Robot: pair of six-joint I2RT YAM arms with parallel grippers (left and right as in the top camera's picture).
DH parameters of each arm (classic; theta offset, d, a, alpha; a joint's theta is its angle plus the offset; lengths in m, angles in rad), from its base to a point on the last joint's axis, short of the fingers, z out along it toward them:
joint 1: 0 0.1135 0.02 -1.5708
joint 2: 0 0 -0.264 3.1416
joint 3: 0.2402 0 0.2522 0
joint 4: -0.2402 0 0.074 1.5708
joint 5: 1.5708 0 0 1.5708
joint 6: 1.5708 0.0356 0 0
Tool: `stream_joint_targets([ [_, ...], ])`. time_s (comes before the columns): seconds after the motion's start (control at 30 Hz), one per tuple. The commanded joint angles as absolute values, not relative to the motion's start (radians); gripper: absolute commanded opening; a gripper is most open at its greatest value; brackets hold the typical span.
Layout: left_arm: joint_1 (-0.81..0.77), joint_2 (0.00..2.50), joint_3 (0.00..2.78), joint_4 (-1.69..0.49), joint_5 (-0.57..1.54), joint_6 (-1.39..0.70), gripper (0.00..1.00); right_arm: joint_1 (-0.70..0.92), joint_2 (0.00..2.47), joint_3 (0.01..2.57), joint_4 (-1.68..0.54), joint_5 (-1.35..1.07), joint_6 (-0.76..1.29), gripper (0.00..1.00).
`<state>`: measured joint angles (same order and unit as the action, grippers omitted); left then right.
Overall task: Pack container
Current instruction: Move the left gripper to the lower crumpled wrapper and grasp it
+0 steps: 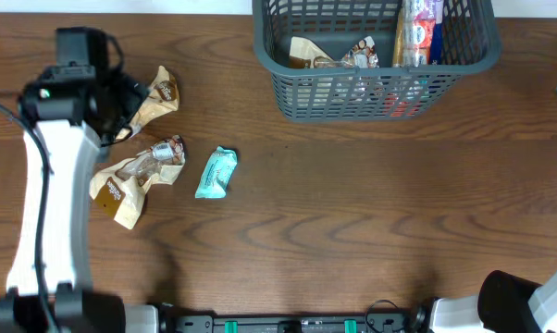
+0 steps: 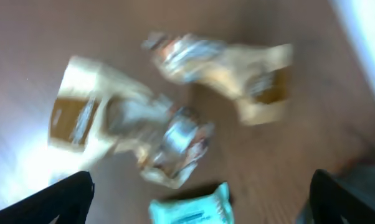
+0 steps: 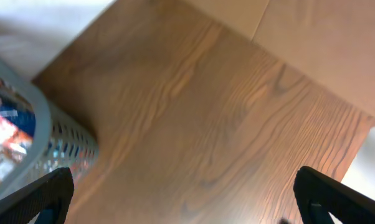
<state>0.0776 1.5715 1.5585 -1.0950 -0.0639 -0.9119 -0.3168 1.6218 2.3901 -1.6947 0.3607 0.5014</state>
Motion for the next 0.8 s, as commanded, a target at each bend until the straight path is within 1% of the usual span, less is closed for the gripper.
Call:
stream_joint_targets([
  [0.0,0.138,1.664,1.567,-1.177,0.121,-1.161,0.99,-0.325,1.623,2.341,-1.698,0.29,0.511,0.99],
  [0.17,0.151,1.761,1.567,-1.231,0.273,-1.259,0.99,-0.325,1.623,2.302,-1.698,0.279,0.511,0.99],
  [0.33,0.144,1.805,1.559,-1.266,0.341,-1.384,0.99,-0.325,1.623,2.3,-1.698,0.252,0.511,0.99],
  [0.4,0.145,1.805,1.548,-1.264,0.339,-1.427,0.99,-0.325,1.623,2.3,-1.698,0.253,0.511,0.99],
  [0.5,0.15,1.805,1.541,-1.264,0.313,-1.434,0.99,-0.326,1.623,2.3,-1.698,0.26,0.499,0.99],
  [0.63,0.164,1.805,1.528,-1.268,0.256,-1.395,0.99,-0.339,1.623,2.296,-1.698,0.313,0.5,0.99],
  [0.77,0.197,1.805,1.48,-1.266,0.204,-1.377,0.99,-0.37,1.623,2.294,-1.698,0.316,0.487,0.99],
])
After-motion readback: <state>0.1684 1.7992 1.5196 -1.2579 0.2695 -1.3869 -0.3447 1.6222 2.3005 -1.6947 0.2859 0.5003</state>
